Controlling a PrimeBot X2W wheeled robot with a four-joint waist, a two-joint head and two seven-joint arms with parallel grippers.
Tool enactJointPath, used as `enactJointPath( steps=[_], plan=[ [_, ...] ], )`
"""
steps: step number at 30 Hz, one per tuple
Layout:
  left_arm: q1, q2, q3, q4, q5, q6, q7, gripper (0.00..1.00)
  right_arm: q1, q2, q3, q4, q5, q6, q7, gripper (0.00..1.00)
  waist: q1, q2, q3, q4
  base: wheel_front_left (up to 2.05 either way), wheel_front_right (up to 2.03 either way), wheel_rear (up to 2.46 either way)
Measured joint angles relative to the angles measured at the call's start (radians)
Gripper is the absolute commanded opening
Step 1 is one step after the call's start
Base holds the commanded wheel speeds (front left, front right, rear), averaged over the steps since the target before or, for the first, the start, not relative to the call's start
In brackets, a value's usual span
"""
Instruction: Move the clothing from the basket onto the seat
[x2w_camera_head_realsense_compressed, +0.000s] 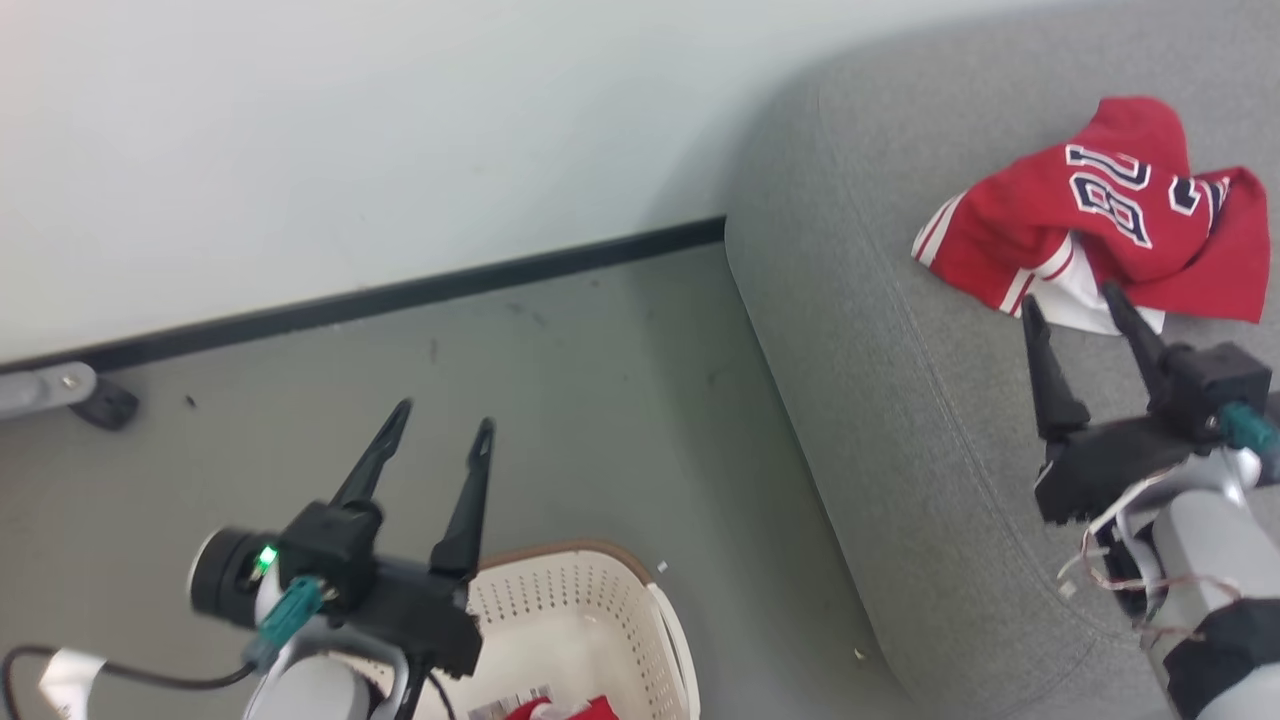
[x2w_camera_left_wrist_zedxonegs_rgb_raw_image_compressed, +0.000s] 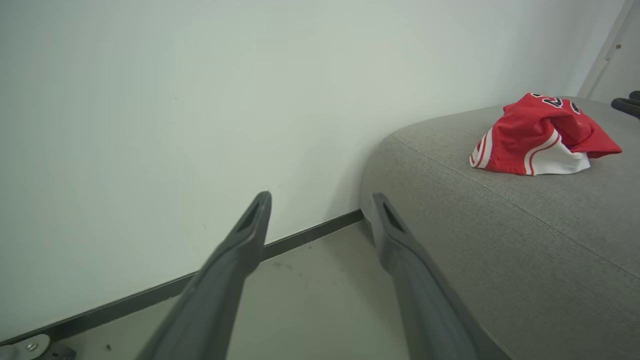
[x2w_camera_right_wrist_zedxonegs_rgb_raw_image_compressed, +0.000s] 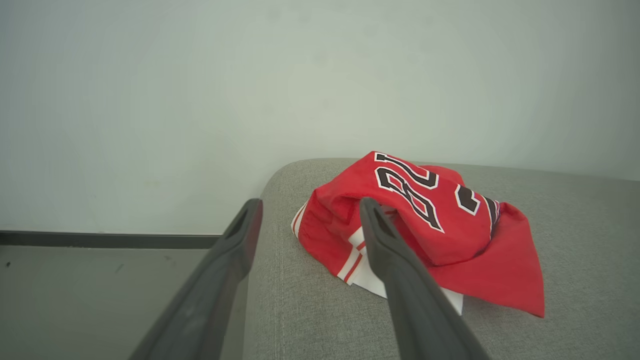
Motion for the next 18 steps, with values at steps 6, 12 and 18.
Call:
enactJointPath(
  steps=[6, 12, 18],
  plan=[
    [0.115, 0.021, 0.064, 0.011, -0.050, 0.030, -0.015, 1.00, 0.138, 0.026, -0.002, -0.106, -0.007, -0.042, 0.000, 1.00, -0.0001, 0.0000, -0.094, 0.027, 0.00, 0.00, 0.00],
    [0.219, 0.030, 0.101, 0.003, -0.064, 0.052, -0.023, 1.00, 0.268, 0.054, 0.002, -0.205, -0.017, -0.079, 0.000, 1.00, -0.0001, 0.0000, -0.168, 0.051, 0.00, 0.00, 0.00],
    [0.302, 0.033, 0.142, -0.030, -0.088, 0.071, -0.031, 1.00, 0.388, 0.068, 0.015, -0.317, -0.038, -0.109, 0.000, 1.00, 0.0000, 0.0000, -0.229, 0.074, 0.00, 0.00, 0.00]
  ],
)
